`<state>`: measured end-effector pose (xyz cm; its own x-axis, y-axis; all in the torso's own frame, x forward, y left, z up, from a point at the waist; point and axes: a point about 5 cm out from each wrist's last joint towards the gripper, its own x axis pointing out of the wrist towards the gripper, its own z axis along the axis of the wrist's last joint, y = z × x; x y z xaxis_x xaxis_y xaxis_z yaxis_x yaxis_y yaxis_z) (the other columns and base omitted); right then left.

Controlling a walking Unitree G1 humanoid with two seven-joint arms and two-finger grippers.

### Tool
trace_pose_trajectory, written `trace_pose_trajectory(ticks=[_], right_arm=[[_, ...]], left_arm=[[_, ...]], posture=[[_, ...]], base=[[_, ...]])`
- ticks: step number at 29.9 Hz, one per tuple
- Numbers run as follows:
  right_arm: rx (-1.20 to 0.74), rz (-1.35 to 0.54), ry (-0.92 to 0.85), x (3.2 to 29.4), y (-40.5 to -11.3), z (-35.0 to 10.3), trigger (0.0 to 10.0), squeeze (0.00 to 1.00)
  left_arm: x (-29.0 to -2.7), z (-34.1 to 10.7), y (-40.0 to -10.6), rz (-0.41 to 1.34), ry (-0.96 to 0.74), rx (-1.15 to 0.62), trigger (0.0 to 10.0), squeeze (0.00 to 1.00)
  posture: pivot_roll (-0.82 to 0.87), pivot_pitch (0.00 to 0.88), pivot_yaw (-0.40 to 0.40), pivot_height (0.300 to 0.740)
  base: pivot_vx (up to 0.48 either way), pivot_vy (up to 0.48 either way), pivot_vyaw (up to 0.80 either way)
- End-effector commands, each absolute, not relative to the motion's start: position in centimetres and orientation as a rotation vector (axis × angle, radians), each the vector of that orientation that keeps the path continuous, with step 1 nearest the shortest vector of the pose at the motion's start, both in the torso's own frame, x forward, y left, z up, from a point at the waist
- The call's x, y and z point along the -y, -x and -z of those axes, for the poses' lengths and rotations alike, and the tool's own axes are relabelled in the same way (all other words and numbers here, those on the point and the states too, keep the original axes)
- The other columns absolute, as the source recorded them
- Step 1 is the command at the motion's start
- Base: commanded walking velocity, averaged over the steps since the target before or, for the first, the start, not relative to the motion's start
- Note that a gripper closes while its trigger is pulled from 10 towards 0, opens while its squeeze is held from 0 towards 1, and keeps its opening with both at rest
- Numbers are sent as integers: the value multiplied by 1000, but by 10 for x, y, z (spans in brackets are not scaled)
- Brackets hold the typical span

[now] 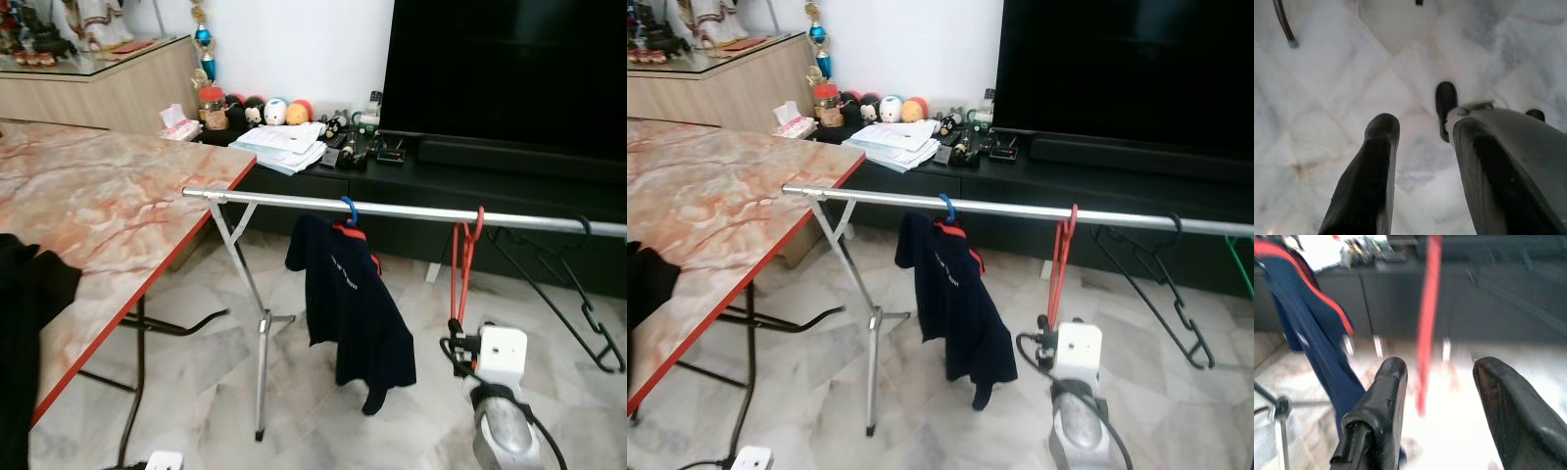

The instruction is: Hang hanger

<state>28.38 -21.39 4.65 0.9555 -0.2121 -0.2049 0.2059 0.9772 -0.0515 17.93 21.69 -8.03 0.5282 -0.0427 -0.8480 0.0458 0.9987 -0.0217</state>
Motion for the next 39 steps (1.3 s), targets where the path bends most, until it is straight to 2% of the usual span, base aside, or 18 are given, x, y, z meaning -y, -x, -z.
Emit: trace_pose_trajectory(ticks=[1,4,9,14,19,24,27,34,39], right_arm=[[-283,241,-24,216,-277,-30,10000,0],[-481,188,-13,210,-268,5,10000,0],[-623,149,24,205,-257,28,10000,0],[-862,227,-9,206,-213,65,10000,0],[-929,174,24,201,-192,77,10000,0],[-991,186,14,204,-170,88,10000,0],[-1044,132,99,208,-157,93,10000,0],[-1027,134,83,206,-162,91,10000,0],[-1017,117,100,205,-164,90,10000,0]], left_arm=[[-218,83,-173,49,-8,-1040,10000,0],[-218,83,-174,47,-13,-1040,10000,0],[-219,83,-174,42,-12,-1038,10000,0],[-218,83,-173,34,-3,-1038,10000,0],[-217,83,-174,69,-49,-1041,10000,0],[-219,83,-174,69,-74,-1054,10000,0],[-218,83,-174,59,-60,-1059,10000,0],[-217,83,-175,78,-93,-1051,10000,0],[-218,83,-174,69,-94,-1059,10000,0]], posture=[[-85,0,63,740],[-79,0,67,740],[-79,0,68,740],[-67,0,63,740],[-60,0,60,740],[-80,0,69,740],[-77,0,67,740],[-94,0,74,740],[-95,0,77,740]], base=[[-289,0,0],[0,0,0],[0,0,0],[0,0,-599],[0,0,-800],[0,-446,-800],[0,-102,-800],[0,0,-800],[0,-384,-800]])
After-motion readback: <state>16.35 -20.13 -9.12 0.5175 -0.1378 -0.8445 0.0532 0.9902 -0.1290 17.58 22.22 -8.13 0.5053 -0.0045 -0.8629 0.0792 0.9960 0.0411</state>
